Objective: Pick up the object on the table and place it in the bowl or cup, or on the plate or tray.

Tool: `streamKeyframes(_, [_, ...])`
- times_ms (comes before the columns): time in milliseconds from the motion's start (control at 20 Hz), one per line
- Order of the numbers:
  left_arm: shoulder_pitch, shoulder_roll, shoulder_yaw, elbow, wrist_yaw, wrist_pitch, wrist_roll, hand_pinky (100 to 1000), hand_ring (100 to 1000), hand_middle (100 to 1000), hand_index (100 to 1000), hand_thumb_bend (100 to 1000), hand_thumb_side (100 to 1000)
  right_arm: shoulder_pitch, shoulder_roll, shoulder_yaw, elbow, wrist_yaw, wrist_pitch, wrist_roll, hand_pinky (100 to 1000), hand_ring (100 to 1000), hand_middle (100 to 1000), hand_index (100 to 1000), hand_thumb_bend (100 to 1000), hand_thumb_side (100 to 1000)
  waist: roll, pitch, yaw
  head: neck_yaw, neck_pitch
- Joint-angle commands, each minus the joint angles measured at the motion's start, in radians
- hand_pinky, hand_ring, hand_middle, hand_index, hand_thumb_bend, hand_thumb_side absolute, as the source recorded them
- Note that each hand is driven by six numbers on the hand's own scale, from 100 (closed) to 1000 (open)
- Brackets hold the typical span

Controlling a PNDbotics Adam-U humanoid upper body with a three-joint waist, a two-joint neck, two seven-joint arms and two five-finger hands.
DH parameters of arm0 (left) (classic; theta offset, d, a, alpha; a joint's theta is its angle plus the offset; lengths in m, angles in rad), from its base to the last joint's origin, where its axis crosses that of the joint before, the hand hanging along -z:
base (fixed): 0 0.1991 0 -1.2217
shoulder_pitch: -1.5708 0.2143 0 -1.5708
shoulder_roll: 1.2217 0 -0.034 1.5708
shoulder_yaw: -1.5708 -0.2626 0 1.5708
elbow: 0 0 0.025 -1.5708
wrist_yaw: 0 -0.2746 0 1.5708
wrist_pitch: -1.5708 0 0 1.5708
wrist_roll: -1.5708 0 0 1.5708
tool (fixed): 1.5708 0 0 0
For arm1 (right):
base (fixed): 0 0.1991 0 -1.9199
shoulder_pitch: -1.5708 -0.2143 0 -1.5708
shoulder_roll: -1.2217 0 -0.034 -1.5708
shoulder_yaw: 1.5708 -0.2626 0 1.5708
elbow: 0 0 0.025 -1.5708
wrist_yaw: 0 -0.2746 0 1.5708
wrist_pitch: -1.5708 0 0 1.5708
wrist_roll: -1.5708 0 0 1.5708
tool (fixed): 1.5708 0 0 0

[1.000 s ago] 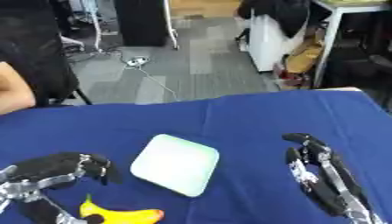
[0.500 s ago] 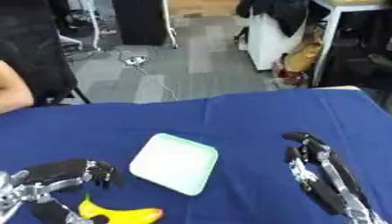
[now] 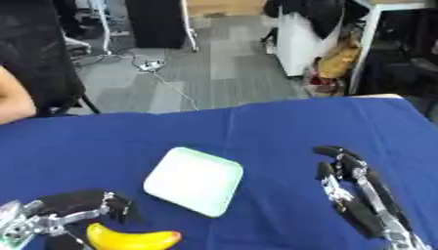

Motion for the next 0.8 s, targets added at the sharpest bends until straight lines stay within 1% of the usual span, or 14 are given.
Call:
streamKeyframes(50, [-0.015, 0.008, -0.005, -0.003, -0.013, -0.008, -0.007, 554, 624, 686, 813, 225, 718, -0.018, -0.010, -0.004, -0.007, 0.007, -0.001, 0.004, 406, 563, 804, 864, 100, 885, -0.001, -0.016, -0.002, 0.004, 0.004])
streamKeyframes(350, [-0.017, -0.001, -0.029, -0.013, -0.018, -0.020, -0.021, 540, 585, 648, 791, 224, 715, -0.019, -0.008, -0.004, -0.006, 0.008, -0.002, 0.004, 406, 563, 804, 864, 100, 886, 0.000, -0.015, -0.002, 0.003, 0.006])
streamKeyframes(550, [-0.014, -0.005, -0.038, -0.011, -0.025, -0.020, -0.023, 516, 552, 620, 766, 221, 708, -0.019, -0.008, -0.004, -0.005, 0.008, -0.002, 0.004, 406, 563, 804, 865, 100, 887, 0.001, -0.015, -0.001, 0.001, 0.006])
streamKeyframes(800, [-0.014, -0.017, -0.042, 0.005, -0.048, -0.021, -0.019, 492, 511, 596, 758, 214, 689, -0.021, -0.006, -0.003, -0.004, 0.008, -0.002, 0.005, 406, 563, 804, 865, 100, 889, 0.001, -0.015, -0.001, 0.000, 0.005])
